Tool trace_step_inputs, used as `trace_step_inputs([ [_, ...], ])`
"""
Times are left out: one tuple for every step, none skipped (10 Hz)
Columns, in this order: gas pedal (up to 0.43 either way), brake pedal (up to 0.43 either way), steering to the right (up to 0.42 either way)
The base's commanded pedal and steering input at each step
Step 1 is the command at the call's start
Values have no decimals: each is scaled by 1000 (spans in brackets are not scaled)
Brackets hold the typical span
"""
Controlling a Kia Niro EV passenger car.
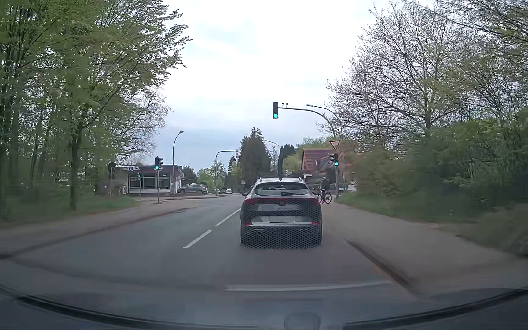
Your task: Follow the waypoints while adhering to traffic rules and regulations
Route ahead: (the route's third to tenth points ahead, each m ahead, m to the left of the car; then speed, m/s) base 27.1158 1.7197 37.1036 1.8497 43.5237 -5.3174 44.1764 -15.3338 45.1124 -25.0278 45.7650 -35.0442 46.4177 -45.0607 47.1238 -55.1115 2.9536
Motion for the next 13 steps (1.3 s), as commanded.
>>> trace_step_inputs([
  [358,0,-11],
  [358,0,-11],
  [350,0,-11],
  [339,0,-11],
  [319,0,-11],
  [319,0,-11],
  [319,0,-11],
  [319,0,-11],
  [311,0,-11],
  [311,0,-8],
  [311,0,-6],
  [311,0,-6],
  [311,0,-6],
])
